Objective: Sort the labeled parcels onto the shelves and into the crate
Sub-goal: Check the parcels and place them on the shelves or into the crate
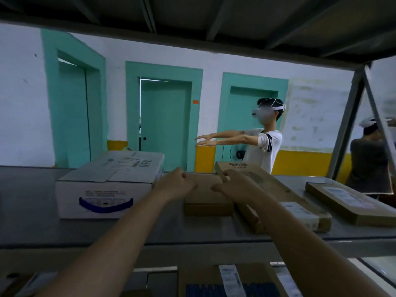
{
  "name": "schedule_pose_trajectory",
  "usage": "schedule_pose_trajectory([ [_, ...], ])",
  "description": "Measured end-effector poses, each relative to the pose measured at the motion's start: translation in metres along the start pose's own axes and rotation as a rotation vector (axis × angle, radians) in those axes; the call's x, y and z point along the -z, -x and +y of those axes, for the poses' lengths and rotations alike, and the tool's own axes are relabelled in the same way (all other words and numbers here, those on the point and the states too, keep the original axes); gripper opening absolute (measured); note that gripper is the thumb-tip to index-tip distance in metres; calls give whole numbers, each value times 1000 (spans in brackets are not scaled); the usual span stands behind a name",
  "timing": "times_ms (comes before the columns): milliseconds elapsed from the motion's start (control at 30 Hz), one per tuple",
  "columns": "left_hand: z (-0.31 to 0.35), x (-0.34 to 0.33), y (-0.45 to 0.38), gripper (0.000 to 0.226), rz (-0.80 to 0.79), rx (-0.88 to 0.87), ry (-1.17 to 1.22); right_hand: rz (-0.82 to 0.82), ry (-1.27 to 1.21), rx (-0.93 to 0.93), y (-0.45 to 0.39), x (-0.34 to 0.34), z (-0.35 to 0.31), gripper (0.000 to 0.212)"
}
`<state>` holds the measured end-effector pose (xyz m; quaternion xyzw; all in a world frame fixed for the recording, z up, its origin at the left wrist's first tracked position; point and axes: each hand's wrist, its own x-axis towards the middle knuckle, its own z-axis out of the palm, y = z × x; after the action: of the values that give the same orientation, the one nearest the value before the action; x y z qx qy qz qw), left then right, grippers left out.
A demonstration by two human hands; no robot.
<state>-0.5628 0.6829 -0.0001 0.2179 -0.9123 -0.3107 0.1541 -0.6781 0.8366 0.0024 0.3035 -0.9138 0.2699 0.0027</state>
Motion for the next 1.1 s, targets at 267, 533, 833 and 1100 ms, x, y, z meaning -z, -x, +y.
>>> schedule_pose_trajectory([
  [267, -3, -20, 1, 49, -63, 70, -57, -148, 113, 30, -9, -10, 5, 66],
  [533, -21, -27, -21, 17, -125, 31, -19, -193, 158, 67, -10, -15, 4, 50],
  [833, -16, -22, -21, 11, 99, 36, 169, -170, -6, 36, -6, -17, -2, 47],
  [1100, 15, -12, -9, 43, 211, -23, 238, -141, -385, -87, 2, -8, -18, 57],
])
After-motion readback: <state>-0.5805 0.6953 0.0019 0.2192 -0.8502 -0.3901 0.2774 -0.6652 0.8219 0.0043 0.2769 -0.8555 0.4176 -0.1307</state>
